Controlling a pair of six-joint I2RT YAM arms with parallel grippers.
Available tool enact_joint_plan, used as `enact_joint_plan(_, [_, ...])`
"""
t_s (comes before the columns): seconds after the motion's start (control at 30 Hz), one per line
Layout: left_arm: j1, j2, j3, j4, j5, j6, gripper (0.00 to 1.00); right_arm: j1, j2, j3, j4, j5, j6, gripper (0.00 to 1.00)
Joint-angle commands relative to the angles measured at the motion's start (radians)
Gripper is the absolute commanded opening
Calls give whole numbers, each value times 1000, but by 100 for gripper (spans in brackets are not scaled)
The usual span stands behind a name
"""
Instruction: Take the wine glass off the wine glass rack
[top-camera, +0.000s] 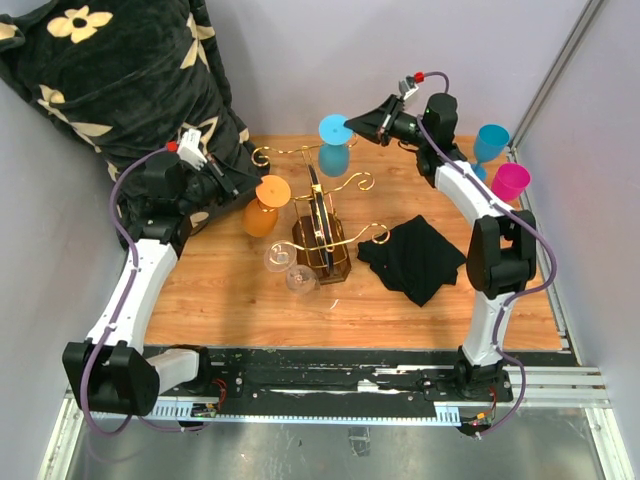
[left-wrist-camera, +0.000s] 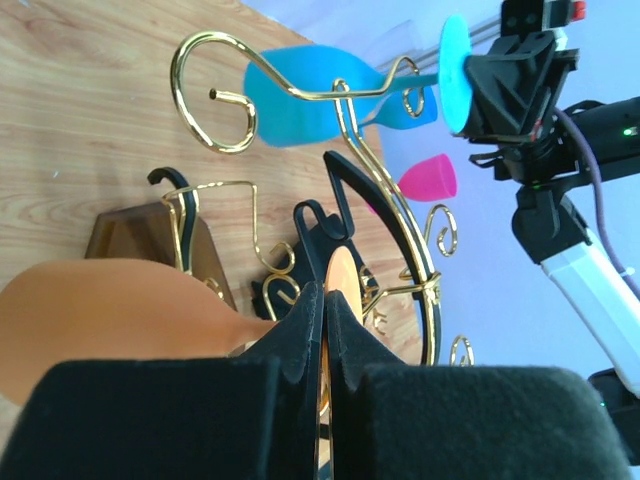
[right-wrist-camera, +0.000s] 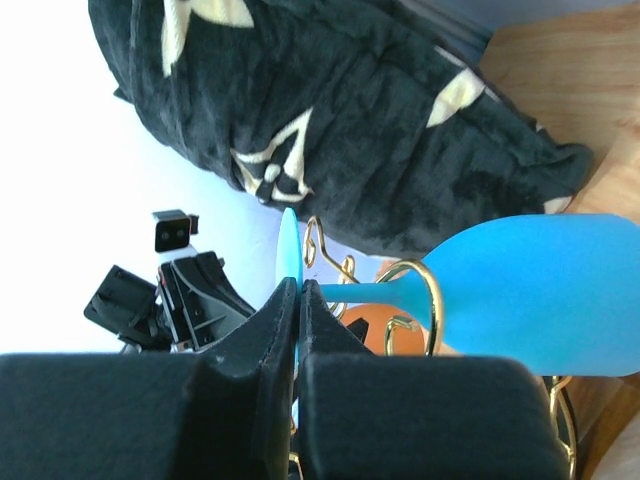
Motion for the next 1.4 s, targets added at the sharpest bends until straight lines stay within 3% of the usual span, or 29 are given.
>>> enact_joint_plan(0.0, [8,5,-10,153,34,-61,1,31,-43,-26,31,-48,-8,1])
enact_joint_plan(0.47, [-36,-57,-75,157,126,-100,1,-52,-221,-244,-48,-67,-104,1])
enact_joint_plan(0.7, [-36,-130,-20,-33,164,-2,0,-109,-261,-286,-76,-75,-129,1])
enact_joint_plan(0.87, [-36,-150,8,-77,243,-2,0,-161,-286,-295,-128,-90,-178,1])
enact_joint_plan(1.03, [-36,-158,92,-266,192,136,0,-213,-268,-236,-204,-144,-252,1])
enact_joint_plan(1.2, [-36,-148,143,-353,152,203,0,-241,-234,-133,-399,-181,-462,1])
enact_joint_plan(1.37, [-36,-147,173,-399,127,245,0,-261,-237,-20,-733,-16,-844,1])
